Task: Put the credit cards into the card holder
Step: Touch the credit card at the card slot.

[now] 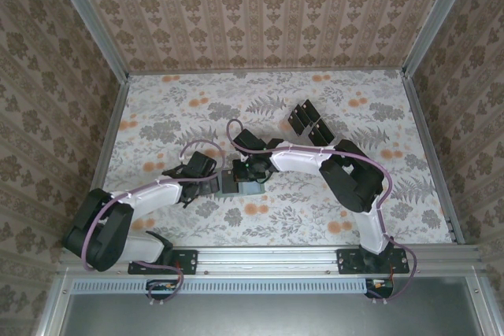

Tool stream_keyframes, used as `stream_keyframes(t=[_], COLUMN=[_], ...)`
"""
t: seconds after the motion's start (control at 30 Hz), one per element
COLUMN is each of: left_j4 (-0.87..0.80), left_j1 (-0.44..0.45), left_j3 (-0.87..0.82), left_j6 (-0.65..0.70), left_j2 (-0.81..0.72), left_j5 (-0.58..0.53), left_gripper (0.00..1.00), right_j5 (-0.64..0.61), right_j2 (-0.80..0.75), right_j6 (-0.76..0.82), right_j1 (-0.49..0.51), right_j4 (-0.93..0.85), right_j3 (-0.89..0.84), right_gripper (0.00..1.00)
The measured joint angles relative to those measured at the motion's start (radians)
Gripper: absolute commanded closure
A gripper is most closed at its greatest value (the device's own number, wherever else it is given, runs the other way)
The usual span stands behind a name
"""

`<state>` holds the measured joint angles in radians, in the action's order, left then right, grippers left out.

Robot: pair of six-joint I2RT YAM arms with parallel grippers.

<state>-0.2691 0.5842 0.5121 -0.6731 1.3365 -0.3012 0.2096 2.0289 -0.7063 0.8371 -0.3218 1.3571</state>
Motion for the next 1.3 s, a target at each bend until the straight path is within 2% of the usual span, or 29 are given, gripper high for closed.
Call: stream_keyframes(t=[0.57,1.07,1.13,1.3], left_j4=[0.006,-0.014,-0.023,-0.046], left_j1=[0.005,-0.030,-0.036,-0.049], left_j3=[0.004,0.004,0.004,0.004], left_j6=[0.000,0.009,0.016,0.027], left_j2=[0.005,-0.038,-0.057,-0.116], left_j5=[-0.007,0.035,0.042,0.047], left_gripper=[0.00,0.00,0.00,0.00], right_j5=[-0.005,-0.108,-0.132,-0.215], right_j2=[-0.008,-0.175,-0.188,-0.215], right_j6=[0.001,0.029,0.036,0.072], right_j1=[0.000,-0.056,-0.062,-0.066], right_j4=[-0.007,-0.065,-0.080,-0.133], right_j3=[0.001,-0.024,-0.024,-0.024], right_gripper=[0.94,0.85,0.82,0.61])
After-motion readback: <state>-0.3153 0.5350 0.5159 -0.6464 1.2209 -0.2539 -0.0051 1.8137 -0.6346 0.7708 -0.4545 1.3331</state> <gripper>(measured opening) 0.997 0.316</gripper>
